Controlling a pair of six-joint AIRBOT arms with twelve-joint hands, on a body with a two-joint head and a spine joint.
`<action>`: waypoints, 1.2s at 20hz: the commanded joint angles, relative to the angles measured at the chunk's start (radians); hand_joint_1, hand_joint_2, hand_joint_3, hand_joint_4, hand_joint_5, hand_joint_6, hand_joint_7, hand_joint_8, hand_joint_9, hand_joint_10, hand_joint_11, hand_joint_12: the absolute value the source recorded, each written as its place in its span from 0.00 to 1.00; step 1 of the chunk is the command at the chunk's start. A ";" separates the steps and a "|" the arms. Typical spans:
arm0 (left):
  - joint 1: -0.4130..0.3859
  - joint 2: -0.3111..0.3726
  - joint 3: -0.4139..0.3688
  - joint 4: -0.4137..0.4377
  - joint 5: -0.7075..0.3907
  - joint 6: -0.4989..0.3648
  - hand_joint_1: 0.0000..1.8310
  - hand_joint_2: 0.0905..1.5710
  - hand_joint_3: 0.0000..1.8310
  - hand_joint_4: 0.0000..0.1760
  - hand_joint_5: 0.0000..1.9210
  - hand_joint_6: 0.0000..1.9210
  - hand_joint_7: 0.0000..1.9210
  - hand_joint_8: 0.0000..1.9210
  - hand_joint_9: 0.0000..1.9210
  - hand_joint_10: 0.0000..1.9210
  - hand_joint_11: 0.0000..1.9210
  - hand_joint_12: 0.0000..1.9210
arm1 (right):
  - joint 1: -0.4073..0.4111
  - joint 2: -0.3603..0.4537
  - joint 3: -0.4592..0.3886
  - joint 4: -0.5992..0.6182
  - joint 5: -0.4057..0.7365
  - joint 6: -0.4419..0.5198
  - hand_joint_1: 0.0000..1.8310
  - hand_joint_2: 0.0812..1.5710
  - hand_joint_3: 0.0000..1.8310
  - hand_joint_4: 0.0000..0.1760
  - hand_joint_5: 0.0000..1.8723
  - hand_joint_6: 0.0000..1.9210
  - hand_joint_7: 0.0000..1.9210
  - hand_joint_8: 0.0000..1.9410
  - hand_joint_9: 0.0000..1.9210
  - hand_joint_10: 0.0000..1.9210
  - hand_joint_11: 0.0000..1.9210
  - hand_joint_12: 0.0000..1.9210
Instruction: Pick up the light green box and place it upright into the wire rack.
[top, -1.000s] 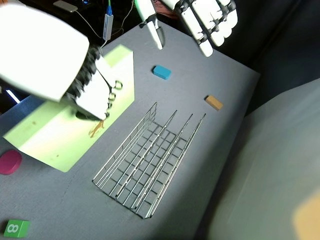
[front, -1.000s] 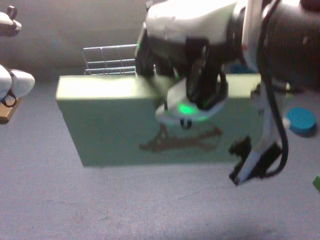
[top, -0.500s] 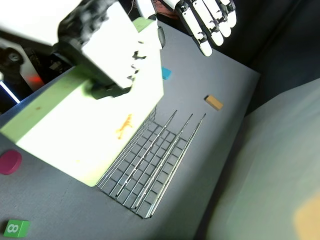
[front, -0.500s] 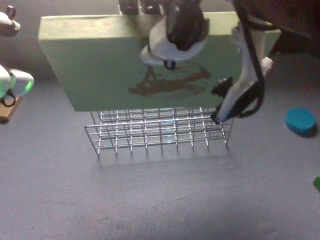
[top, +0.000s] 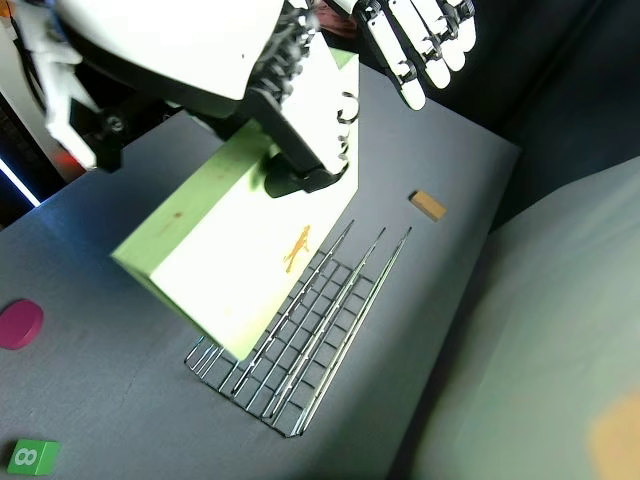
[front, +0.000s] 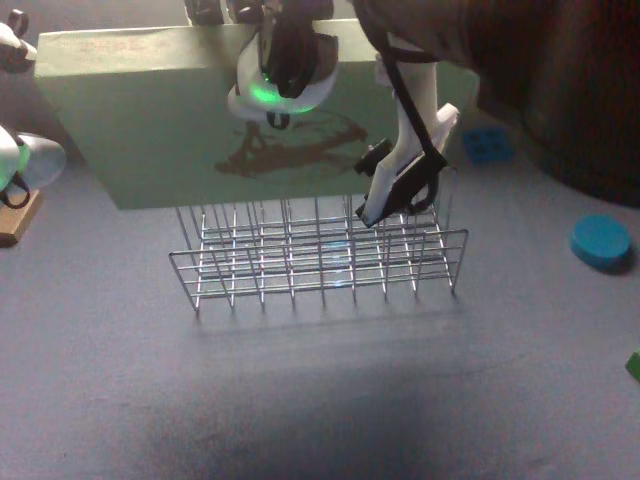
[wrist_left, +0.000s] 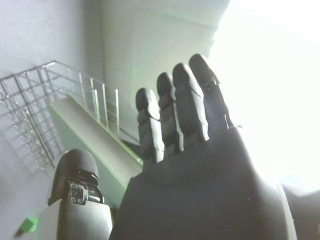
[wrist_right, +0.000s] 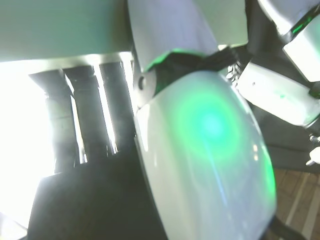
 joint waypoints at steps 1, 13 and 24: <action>-0.013 0.001 0.007 0.075 -0.025 0.015 0.06 0.78 0.00 0.28 0.19 0.01 0.16 0.00 0.12 0.00 0.00 0.32 | 0.002 -0.004 0.006 -0.076 -0.023 0.006 0.74 0.74 0.00 0.00 0.40 0.58 0.48 0.59 0.40 0.78 0.34 0.83; -0.023 0.000 0.014 0.059 -0.028 0.034 0.07 0.77 0.00 0.27 0.19 0.00 0.16 0.00 0.13 0.00 0.00 0.32 | -0.061 -0.036 0.079 -0.075 -0.034 0.002 0.74 0.74 0.00 0.00 0.40 0.59 0.48 0.58 0.41 0.78 0.34 0.84; -0.026 0.000 0.014 0.048 -0.018 0.034 0.07 0.77 0.00 0.27 0.19 0.00 0.16 0.00 0.13 0.00 0.00 0.32 | -0.144 -0.059 0.162 -0.075 -0.110 -0.002 0.74 0.74 0.00 0.00 0.39 0.58 0.48 0.58 0.41 0.77 0.34 0.83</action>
